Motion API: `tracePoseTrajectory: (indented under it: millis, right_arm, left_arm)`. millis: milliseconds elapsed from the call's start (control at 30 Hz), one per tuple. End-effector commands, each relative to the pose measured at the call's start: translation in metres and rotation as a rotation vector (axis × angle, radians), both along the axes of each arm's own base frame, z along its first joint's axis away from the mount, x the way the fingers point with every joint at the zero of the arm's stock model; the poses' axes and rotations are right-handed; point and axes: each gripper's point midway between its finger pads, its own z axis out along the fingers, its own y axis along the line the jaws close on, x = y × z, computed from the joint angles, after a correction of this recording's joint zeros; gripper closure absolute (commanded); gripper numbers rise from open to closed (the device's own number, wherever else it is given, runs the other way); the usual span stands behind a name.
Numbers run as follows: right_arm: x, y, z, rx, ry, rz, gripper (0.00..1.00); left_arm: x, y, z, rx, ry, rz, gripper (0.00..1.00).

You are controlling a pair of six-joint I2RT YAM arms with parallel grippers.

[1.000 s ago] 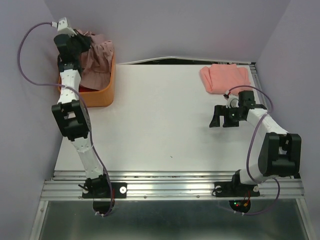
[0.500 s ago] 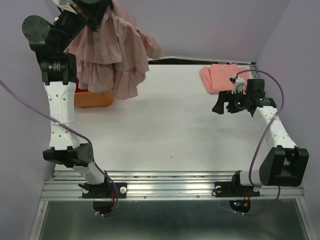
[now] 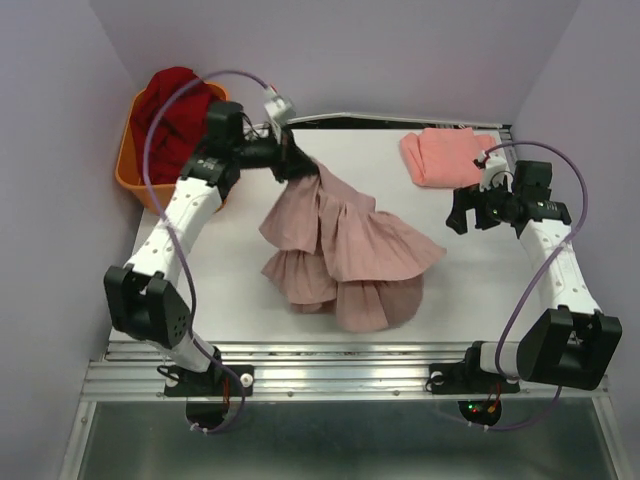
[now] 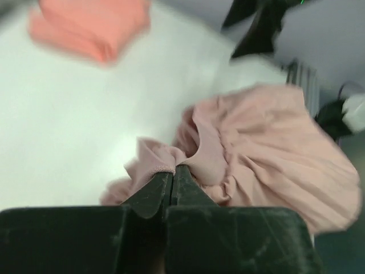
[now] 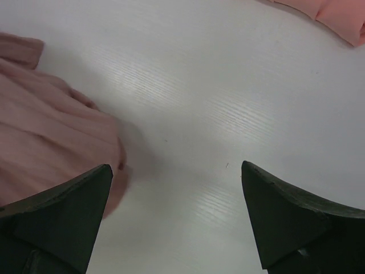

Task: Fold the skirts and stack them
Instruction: Move the skirt to the center of the board

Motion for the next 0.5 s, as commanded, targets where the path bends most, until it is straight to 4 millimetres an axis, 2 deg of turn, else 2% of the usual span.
tracePoseTrajectory:
  millis: [0,33,67,100,133,167,200,333,367,400,433,467]
  right_arm:
    - [-0.007,-0.013,0.0,-0.127,-0.012,0.084,0.0]
    - [-0.009,-0.011,0.001,-0.123,-0.007,0.1,0.0]
    - [-0.012,-0.011,0.002,-0.137,-0.001,0.124,0.0]
    - [-0.014,-0.01,0.001,-0.14,0.005,0.143,0.0]
    - [-0.017,-0.005,0.001,-0.128,0.014,0.177,0.0]
    - [-0.02,-0.003,0.001,-0.128,0.016,0.204,0.0]
    - [-0.03,0.0,-0.005,-0.134,0.04,0.262,0.0]
    - [-0.053,0.021,-0.01,-0.058,0.07,0.391,0.04]
    - [-0.058,0.024,-0.01,-0.036,0.079,0.403,0.08]
    - [-0.058,0.028,-0.008,-0.017,0.074,0.404,0.1]
    - [-0.061,0.04,-0.005,0.009,0.06,0.436,0.12]
    - [-0.057,0.048,-0.002,0.036,0.05,0.423,0.16]
  left_arm:
    - [-0.056,-0.006,-0.15,0.431,0.011,-0.155,1.0]
    - [-0.059,0.003,-0.175,0.535,-0.019,-0.132,1.0]
    - [-0.077,0.006,-0.2,0.585,-0.07,-0.157,1.0]
    - [-0.085,0.011,-0.212,0.623,-0.11,-0.167,1.0]
    - [-0.092,0.025,-0.242,0.707,-0.133,-0.148,1.0]
    - [-0.086,0.024,-0.23,0.713,-0.217,-0.126,1.0]
    - [-0.102,0.036,-0.245,0.744,-0.236,-0.141,1.0]
    - [-0.114,0.068,-0.262,0.864,-0.478,-0.168,1.0]
    - [-0.121,0.075,-0.273,0.885,-0.509,-0.176,1.0]
    - [-0.122,0.078,-0.274,0.889,-0.548,-0.165,1.0]
    - [-0.121,0.079,-0.263,0.872,-0.613,-0.129,1.0]
    - [-0.123,0.08,-0.266,0.873,-0.643,-0.121,1.0]
